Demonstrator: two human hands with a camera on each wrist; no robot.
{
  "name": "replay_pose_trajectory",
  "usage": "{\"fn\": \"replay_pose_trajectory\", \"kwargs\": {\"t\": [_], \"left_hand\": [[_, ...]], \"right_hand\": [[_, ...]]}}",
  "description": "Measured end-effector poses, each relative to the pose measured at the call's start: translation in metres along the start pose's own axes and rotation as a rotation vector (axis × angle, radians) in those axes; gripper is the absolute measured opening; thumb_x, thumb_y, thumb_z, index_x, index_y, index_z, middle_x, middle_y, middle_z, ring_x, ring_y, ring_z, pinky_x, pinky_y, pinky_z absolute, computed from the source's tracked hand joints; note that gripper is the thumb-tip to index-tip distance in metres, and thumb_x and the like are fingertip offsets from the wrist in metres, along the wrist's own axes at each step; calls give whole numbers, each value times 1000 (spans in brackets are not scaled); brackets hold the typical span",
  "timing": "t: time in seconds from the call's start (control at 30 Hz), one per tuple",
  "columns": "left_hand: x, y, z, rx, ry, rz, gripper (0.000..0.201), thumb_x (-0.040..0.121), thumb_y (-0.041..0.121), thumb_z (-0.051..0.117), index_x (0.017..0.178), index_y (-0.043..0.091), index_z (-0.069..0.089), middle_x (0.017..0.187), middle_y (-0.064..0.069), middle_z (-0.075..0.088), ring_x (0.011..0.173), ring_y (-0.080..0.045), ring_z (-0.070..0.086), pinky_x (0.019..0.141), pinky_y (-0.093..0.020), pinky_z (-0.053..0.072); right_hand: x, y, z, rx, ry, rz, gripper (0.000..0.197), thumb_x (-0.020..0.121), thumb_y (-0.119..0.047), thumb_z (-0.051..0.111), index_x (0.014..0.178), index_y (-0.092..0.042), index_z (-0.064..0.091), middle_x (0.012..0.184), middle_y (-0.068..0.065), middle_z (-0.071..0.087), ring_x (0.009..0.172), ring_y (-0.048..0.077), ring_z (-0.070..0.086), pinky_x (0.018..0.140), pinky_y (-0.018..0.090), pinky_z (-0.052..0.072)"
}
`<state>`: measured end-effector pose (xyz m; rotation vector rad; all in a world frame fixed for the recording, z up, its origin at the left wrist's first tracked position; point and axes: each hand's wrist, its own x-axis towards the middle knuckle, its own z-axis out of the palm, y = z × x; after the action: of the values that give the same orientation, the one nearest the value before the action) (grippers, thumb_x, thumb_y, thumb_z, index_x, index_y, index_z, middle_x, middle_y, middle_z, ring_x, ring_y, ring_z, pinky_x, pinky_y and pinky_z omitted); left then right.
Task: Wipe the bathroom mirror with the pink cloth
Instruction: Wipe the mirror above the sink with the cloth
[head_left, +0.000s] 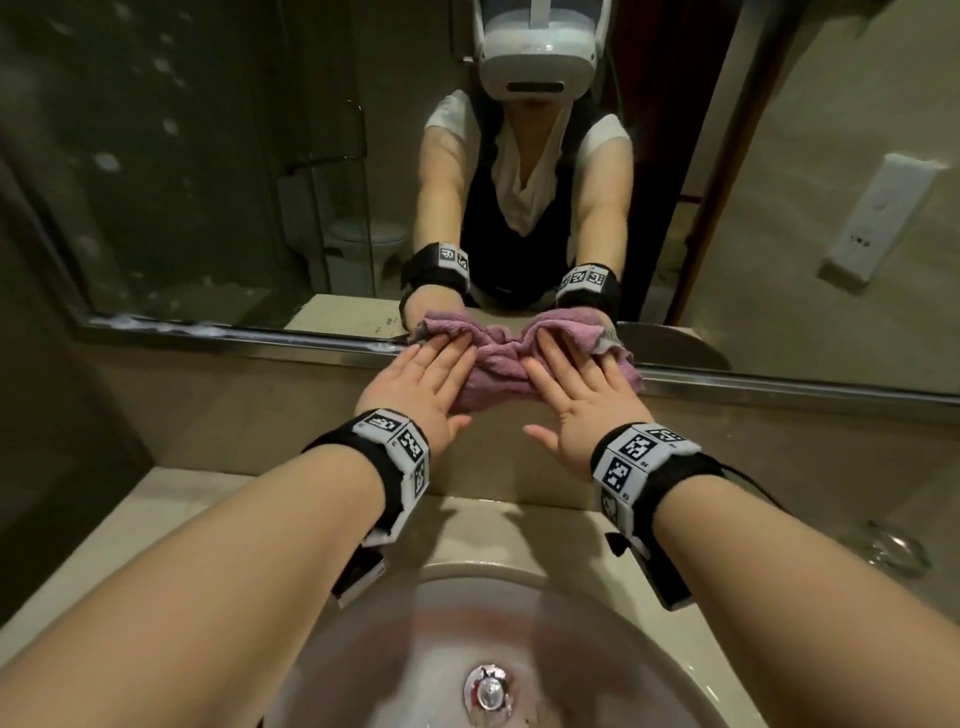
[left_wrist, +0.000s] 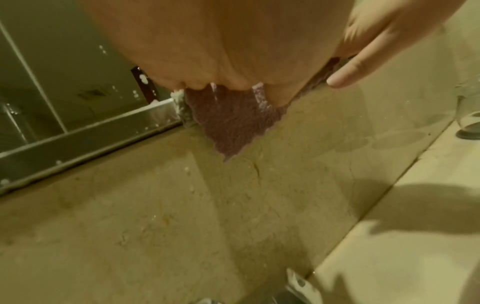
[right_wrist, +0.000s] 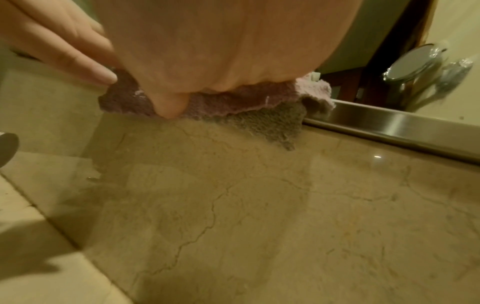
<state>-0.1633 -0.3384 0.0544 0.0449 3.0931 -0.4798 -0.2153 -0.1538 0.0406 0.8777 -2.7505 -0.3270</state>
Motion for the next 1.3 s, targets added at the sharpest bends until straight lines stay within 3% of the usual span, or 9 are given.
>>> {"fn": "replay_pose_trajectory", "kwargs": {"t": [0.4,0.47,0.6,0.8,1.0,1.07,1.17,1.23,1.3], "left_hand": [[3,-5,-11,47,-108,3,68,99,50,19,148,20,-18,158,3,-20,147,-15,-14,119,-32,-7],[2,-14,-14,140,-124,5,67,98,52,14,148,21,-17,158,4,-20,146,-15,-15,119,-34,-10],[-4,-44,-27,283,-161,-11,66,97,55,13,149,24,-11,158,5,-16,146,-15,-17,117,-39,-14],[-18,-113,-46,431,-38,-31,72,94,59,15,147,25,-19,157,5,-21,145,-17,-20,117,-39,-15],[-16,-117,-11,352,-29,70,80,92,64,18,147,19,-19,157,-1,-23,144,-25,-23,115,-40,-17],[-19,-118,2,355,-48,117,79,93,62,17,147,18,-20,156,0,-25,144,-24,-24,115,-40,-19],[-21,-124,13,351,-34,141,75,95,59,15,146,18,-22,155,2,-26,144,-22,-25,114,-41,-20],[-24,-124,16,339,-25,147,71,96,55,14,146,18,-21,156,2,-25,144,-20,-23,114,-42,-20],[-28,-123,20,312,-27,124,68,98,51,14,147,18,-21,156,3,-24,145,-19,-21,114,-43,-20]], "right_hand": [[7,1,3,-19,-7,-33,72,94,-57,26,146,-31,-17,135,-6,-40,146,26,-8,115,43,-11],[16,-2,0,-32,147,-93,65,92,-57,25,148,-34,2,143,-6,-27,146,23,8,111,41,-13],[46,-21,-29,-22,237,-121,62,79,-54,27,131,-30,52,146,-2,27,126,24,51,108,41,8],[74,-52,-61,-4,297,-33,66,82,-55,31,144,-32,29,152,-1,0,142,33,22,104,34,-32],[67,-74,-34,-61,133,-76,68,75,-56,32,131,-25,54,142,5,47,124,32,50,110,43,6],[62,-84,-26,-35,151,-77,69,79,-59,31,137,-25,46,149,5,35,126,32,51,108,46,14],[59,-91,-17,-34,85,-69,75,90,-60,33,149,-30,-2,144,-5,-30,147,26,4,116,44,-3],[58,-94,-14,-22,112,-68,82,88,-59,41,148,-28,-6,140,-6,-32,147,25,1,115,41,-7],[59,-99,-13,-35,147,-50,90,77,-61,58,146,-25,12,148,-1,-10,142,29,26,113,39,-2]]}}
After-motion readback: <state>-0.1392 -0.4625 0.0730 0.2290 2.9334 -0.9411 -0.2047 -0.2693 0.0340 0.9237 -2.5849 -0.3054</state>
